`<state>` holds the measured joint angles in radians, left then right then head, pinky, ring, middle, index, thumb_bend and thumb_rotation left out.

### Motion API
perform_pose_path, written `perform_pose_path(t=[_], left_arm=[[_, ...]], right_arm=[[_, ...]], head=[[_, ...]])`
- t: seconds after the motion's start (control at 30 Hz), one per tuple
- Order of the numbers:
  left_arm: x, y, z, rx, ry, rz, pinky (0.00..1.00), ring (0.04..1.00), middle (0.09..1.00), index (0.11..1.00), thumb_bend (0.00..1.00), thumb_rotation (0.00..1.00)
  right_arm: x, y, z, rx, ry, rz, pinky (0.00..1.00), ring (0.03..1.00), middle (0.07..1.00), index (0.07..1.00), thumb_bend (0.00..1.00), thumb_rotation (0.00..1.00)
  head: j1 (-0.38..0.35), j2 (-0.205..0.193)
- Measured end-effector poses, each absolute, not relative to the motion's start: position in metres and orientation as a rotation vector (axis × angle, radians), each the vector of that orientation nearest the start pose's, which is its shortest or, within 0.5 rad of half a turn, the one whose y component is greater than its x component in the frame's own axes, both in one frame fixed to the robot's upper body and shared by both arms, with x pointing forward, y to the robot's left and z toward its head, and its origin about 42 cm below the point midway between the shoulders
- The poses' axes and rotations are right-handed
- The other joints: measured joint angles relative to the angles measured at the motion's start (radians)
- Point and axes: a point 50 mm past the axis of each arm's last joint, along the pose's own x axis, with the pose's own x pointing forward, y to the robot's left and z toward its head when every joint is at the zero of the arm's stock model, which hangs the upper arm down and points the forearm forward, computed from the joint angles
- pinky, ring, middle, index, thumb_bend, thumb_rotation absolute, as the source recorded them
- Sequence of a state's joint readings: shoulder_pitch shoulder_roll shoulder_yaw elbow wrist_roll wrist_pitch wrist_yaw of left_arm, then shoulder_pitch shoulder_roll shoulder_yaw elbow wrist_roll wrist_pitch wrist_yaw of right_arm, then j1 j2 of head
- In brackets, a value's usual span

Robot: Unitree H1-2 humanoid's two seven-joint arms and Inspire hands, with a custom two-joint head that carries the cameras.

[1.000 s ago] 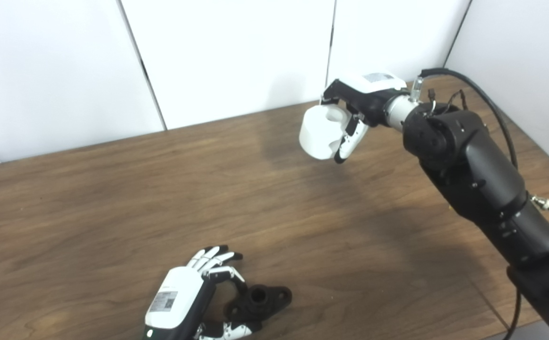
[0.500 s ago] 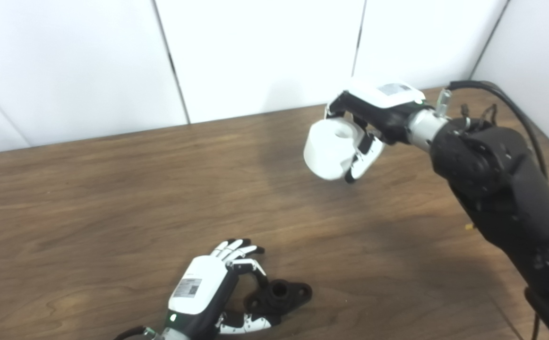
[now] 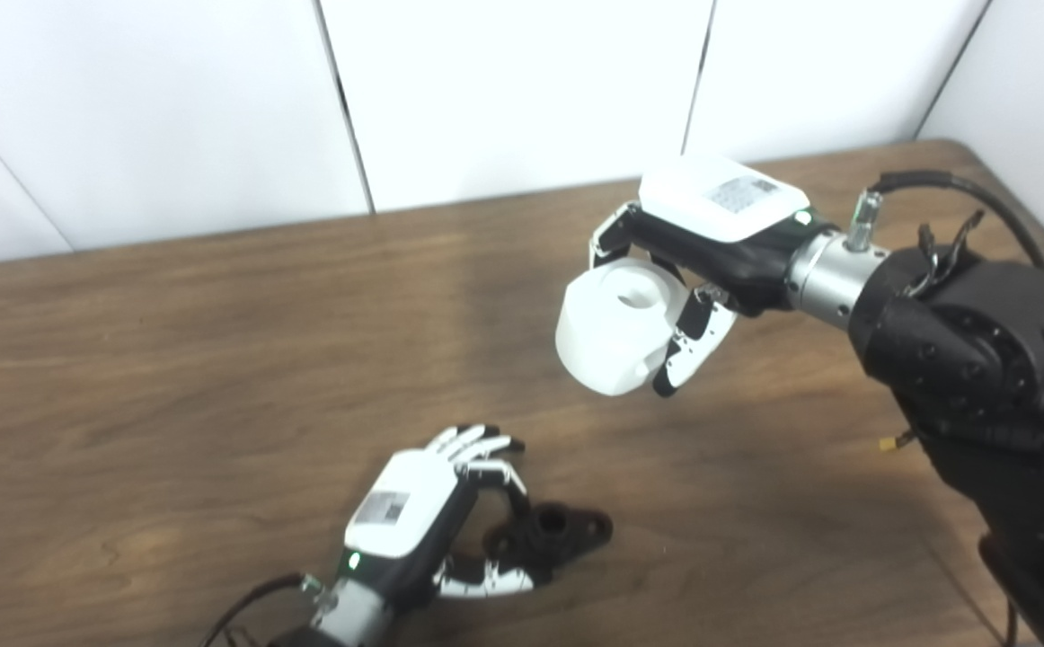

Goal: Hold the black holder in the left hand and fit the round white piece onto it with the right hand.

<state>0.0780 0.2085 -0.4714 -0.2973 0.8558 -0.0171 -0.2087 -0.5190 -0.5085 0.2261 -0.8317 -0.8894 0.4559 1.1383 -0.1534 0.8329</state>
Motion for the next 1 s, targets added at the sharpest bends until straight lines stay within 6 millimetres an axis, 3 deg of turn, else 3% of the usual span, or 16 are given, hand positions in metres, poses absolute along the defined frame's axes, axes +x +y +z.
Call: perform_pose_path(t=[0.37, 0.73, 1.0], left_arm=[[0.226, 0.134, 0.135, 0.995, -0.278, -0.588, 0.9, 0.914, 0.844, 0.49, 0.51, 0.06], [0.231, 0.131, 0.141, 0.994, -0.253, -0.603, 0.92, 0.919, 0.842, 0.491, 0.51, 0.06], [0.233, 0.127, 0.147, 0.987, -0.228, -0.605, 0.89, 0.922, 0.847, 0.491, 0.51, 0.06]], right_arm=[[0.261, -0.199, 0.37, -1.457, -0.386, 0.557, 0.74, 0.644, 0.504, 0.466, 0.53, 0.0], [0.25, -0.19, 0.341, -1.481, -0.345, 0.681, 0.72, 0.606, 0.47, 0.489, 0.53, 0.0], [0.247, -0.182, 0.336, -1.514, -0.367, 0.701, 0.71, 0.606, 0.447, 0.505, 0.53, 0.01]], head=[[-0.006, 0.054], [-0.029, 0.084], [-0.029, 0.098]])
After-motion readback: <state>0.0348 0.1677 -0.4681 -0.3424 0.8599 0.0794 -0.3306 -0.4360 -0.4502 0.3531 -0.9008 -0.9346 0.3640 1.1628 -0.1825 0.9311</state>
